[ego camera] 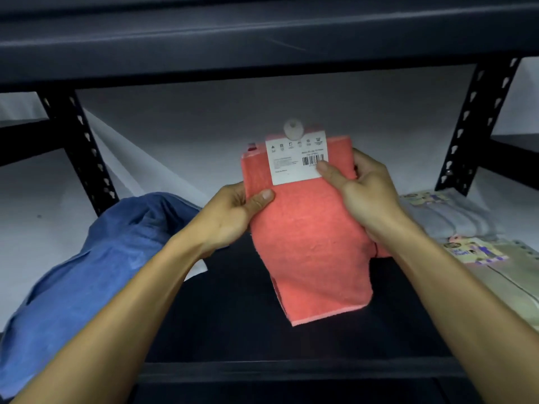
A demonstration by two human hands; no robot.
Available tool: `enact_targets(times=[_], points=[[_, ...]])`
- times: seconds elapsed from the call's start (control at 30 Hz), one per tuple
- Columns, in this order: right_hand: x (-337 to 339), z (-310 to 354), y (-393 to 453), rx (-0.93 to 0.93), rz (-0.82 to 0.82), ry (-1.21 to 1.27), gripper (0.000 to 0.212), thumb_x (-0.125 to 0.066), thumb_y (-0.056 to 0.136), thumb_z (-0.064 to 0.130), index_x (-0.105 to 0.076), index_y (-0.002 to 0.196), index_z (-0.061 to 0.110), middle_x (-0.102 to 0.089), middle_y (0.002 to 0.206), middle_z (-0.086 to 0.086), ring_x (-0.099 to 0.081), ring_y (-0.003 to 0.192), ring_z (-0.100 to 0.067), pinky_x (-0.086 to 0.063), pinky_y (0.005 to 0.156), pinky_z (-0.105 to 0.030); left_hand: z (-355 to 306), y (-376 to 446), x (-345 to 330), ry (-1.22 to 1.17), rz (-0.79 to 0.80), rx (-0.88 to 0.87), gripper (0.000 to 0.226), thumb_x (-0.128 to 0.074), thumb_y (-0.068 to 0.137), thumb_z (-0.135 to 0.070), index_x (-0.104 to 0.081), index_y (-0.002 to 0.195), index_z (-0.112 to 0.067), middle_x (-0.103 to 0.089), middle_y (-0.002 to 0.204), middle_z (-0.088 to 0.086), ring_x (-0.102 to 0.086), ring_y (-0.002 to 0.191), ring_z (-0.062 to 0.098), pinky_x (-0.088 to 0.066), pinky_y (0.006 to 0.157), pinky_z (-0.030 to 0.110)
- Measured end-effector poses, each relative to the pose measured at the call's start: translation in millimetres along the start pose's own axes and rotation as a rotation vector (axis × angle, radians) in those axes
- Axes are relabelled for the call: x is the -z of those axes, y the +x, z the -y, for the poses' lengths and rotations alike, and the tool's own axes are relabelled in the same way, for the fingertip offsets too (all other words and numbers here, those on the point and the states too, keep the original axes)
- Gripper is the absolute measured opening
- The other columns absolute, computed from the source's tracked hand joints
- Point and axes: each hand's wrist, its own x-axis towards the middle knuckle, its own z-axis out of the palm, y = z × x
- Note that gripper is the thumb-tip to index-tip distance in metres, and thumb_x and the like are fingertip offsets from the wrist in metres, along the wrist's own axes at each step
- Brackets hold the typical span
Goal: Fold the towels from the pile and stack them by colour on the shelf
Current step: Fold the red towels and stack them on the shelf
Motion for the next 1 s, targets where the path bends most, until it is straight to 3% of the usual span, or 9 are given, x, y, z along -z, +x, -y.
enact_targets(times=[0.17,0.3,0.4,0.47,0.57,0.67,0.73,0.9,1.0], points=[[-6.7,33.6,9.9,-0.092,-0.039,0.132,0.012,-0.071,0.087,0.018,-0.071,0.099,0.017,-0.076,0.092,0.003,-0.073,0.080,-0.012,-0.059,0.070,-0.027,-25.2,8.5,3.8,-0.152,-0.123,0.023,0.020,-0.054,0.101,-0.028,-0.068,0.093,-0.015,-0.073,0.072,-0.005,-0.069,0.061,0.009,-0.052,0.054,0.020],[-18.0,11.9,33.6,-0.323,-0.055,0.163,0.013,-0.069,0.086,0.010,-0.071,0.099,0.007,-0.074,0.083,-0.007,-0.070,0.065,-0.015,-0.057,0.057,-0.026,-6.4,35.0,6.1,-0.324,-0.218,0.194,0.022,-0.064,0.096,-0.025,-0.070,0.088,-0.006,-0.073,0.083,0.013,-0.067,0.074,0.026,-0.056,0.075,0.038],[-24.1,-41.9,29.7,-0.562,0.036,0.095,0.013,-0.061,0.086,0.004,-0.070,0.095,0.005,-0.071,0.084,-0.008,-0.067,0.070,-0.018,-0.055,0.067,-0.029,38.5,45.5,-0.1,-0.315,-0.288,0.402,0.018,-0.068,0.091,-0.016,-0.068,0.086,0.001,-0.071,0.090,0.021,-0.066,0.077,0.030,-0.058,0.084,0.051],[-24.1,-82.7,11.8,-0.693,0.100,-0.038,0.010,-0.060,0.084,0.002,-0.066,0.087,0.009,-0.066,0.082,-0.005,-0.061,0.071,-0.016,-0.052,0.064,-0.028,72.9,43.4,-6.0,-0.267,-0.219,0.548,0.010,-0.067,0.089,-0.014,-0.065,0.082,-0.008,-0.065,0.075,0.012,-0.058,0.060,0.021,-0.058,0.065,0.037],[-23.1,-124.3,-11.0,-0.783,0.164,-0.247,0.039,-0.062,0.080,-0.003,-0.058,0.118,0.005,-0.062,0.105,-0.008,-0.061,0.096,-0.022,-0.056,0.085,-0.041,112.8,33.8,-12.7,-0.166,-0.118,0.736,0.017,-0.056,0.087,0.000,-0.060,0.076,-0.012,-0.053,0.064,0.003,-0.046,0.053,0.012,-0.047,0.050,0.023],[-23.4,-131.1,-9.7,-0.740,0.139,-0.246,0.064,-0.064,0.082,-0.004,-0.042,0.142,0.006,-0.053,0.133,-0.010,-0.052,0.115,-0.023,-0.047,0.096,-0.035,128.5,34.9,-13.3,-0.163,-0.168,0.727,0.015,-0.055,0.085,0.005,-0.062,0.081,-0.007,-0.058,0.067,0.006,-0.053,0.056,0.015,-0.049,0.050,0.025],[-24.4,-129.5,-4.5,-0.676,0.108,-0.265,0.064,-0.063,0.087,0.000,-0.039,0.146,0.011,-0.045,0.144,-0.008,-0.047,0.126,-0.024,-0.042,0.099,-0.033,128.6,40.3,-13.3,-0.170,-0.176,0.659,0.013,-0.057,0.086,0.004,-0.066,0.091,-0.004,-0.065,0.077,0.008,-0.060,0.063,0.016,-0.052,0.054,0.025],[-24.9,-123.6,-11.0,-0.467,0.171,-0.524,0.052,-0.056,0.092,0.005,-0.042,0.142,0.009,-0.052,0.135,-0.009,-0.052,0.110,-0.019,-0.039,0.087,-0.023,145.5,43.6,-11.6,-0.138,-0.221,0.552,0.035,-0.067,0.089,-0.011,-0.062,0.122,-0.001,-0.072,0.101,0.009,-0.071,0.083,0.020,-0.060,0.070,0.033],[-20.2,-118.8,-35.7,-0.175,0.239,-0.845,0.050,-0.057,0.094,0.014,-0.045,0.142,0.011,-0.050,0.134,-0.011,-0.047,0.122,-0.025,-0.038,0.101,-0.031,152.5,24.4,-7.2,0.144,-0.298,0.469,0.042,-0.068,0.083,-0.040,-0.063,0.114,-0.011,-0.070,0.099,0.005,-0.069,0.087,0.020,-0.060,0.082,0.043]])
